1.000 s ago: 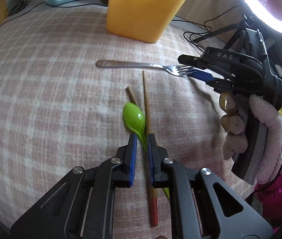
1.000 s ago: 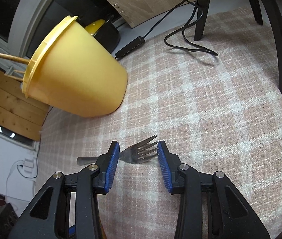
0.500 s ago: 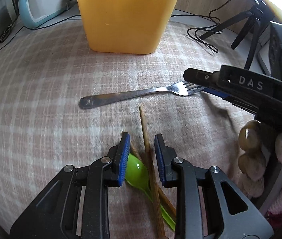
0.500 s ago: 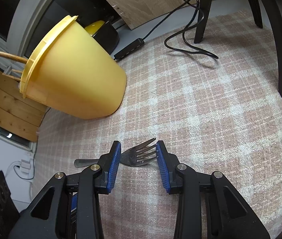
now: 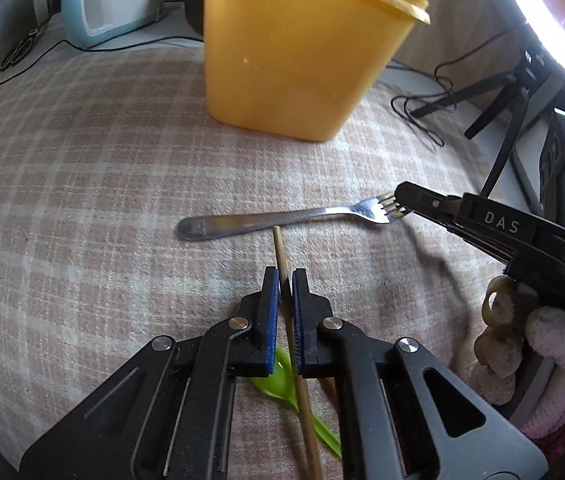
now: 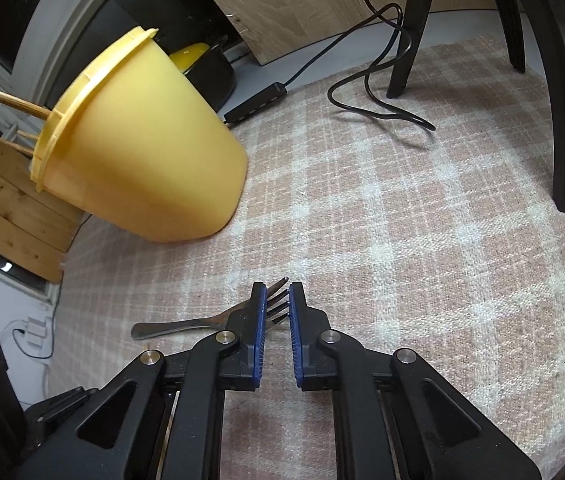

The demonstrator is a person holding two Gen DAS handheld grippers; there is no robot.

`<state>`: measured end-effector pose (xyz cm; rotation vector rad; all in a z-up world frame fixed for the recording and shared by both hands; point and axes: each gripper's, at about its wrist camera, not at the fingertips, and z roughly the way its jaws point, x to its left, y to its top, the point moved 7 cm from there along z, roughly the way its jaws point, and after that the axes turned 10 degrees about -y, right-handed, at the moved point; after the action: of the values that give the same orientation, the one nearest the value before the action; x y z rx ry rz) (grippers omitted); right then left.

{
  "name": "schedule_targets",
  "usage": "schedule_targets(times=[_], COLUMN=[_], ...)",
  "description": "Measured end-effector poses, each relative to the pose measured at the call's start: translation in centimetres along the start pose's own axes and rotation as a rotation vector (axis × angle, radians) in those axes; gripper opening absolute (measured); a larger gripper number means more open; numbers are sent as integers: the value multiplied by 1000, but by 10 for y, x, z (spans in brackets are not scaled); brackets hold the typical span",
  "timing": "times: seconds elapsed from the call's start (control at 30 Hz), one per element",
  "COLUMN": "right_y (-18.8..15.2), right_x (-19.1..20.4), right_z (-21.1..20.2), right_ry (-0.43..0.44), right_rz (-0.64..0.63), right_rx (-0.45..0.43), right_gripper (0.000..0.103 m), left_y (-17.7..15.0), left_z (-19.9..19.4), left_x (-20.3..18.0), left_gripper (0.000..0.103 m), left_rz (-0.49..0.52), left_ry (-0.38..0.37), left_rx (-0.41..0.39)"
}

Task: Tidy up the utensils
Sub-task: 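Close the left tool on a red-tipped chopstick while the right tool closes on the fork, then lift the chopstick and fork and carry both toward the yellow bin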

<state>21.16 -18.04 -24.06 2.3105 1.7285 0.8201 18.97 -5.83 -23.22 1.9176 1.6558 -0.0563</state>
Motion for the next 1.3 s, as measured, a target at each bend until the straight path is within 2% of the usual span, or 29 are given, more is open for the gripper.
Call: schedule_targets(times=[0.3, 0.6, 0.97, 1.3], right_y=[11, 11, 17, 22], right_x=[22, 55, 84, 80], right_z=[-39, -67, -101, -132], right_ry=[11, -34, -48, -65], right_rz=[-134, -309, -410, -416], right_rx=[-90, -186, -264, -312], right_gripper=[4, 3, 1, 1], left_y=[11, 26, 45, 66], left_z=[-40, -81, -132, -165], left_x=[16, 23, 24, 29], left_gripper=[3, 3, 3, 3], left_rz=[-29, -39, -27, -7], left_ry=[-41, -63, -69, -63], left_rx=[-75, -168, -293, -374])
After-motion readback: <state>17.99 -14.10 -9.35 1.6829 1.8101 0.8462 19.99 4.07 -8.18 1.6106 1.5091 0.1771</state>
